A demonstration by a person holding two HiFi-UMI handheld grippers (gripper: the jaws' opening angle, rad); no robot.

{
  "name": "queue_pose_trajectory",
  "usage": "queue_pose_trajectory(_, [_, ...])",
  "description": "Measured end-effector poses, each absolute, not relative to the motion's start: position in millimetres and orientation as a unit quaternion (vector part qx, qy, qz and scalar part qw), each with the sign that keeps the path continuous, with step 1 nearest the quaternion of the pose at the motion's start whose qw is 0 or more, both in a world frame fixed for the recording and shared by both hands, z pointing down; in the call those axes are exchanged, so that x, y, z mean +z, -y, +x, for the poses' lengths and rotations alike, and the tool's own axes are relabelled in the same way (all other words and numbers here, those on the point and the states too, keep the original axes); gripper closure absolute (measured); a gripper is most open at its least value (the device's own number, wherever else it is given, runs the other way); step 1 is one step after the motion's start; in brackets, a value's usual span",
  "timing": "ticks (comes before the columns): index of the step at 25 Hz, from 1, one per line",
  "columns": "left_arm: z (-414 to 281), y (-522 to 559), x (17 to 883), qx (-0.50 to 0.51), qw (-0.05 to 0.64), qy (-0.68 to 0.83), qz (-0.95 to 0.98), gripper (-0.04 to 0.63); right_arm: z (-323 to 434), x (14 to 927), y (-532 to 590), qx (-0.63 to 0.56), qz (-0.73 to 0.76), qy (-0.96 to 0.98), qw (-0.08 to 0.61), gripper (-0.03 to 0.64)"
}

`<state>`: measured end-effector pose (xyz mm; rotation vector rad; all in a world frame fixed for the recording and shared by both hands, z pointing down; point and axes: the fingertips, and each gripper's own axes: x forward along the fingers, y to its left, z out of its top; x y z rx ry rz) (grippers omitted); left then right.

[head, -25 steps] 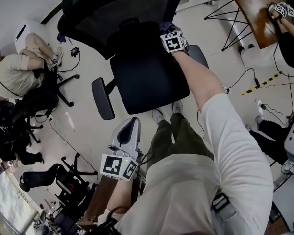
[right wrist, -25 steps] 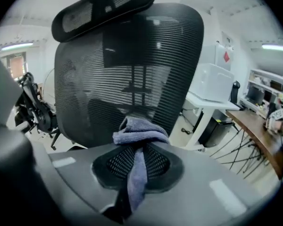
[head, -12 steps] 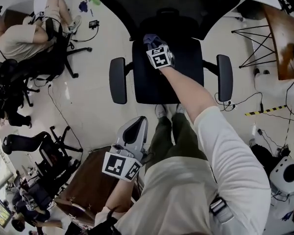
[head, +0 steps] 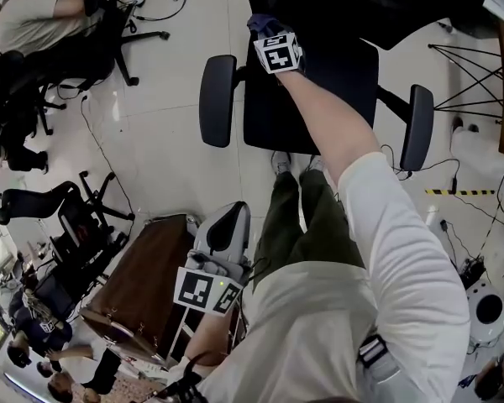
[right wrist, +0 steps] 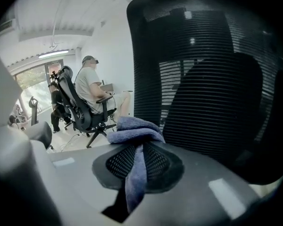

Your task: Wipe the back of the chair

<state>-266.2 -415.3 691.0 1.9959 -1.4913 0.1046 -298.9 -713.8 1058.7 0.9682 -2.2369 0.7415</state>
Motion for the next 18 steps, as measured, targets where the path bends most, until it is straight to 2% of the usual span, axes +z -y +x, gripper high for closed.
queue_pose_trajectory(7, [-236.9, 429.1, 689.2, 0.037, 0.317, 0.543, 0.777, 0.558, -245.3, 1067.1, 721.9, 0.274, 0.385, 0.83, 0.297, 0.577])
queue_pose_trajectory(18, [-200.9, 449.0, 696.5, 0.048, 0.319, 0.51, 0.798, 0.557, -94.2, 1083.6, 740.7, 0.29, 0.472, 0.773, 0.309, 0.577])
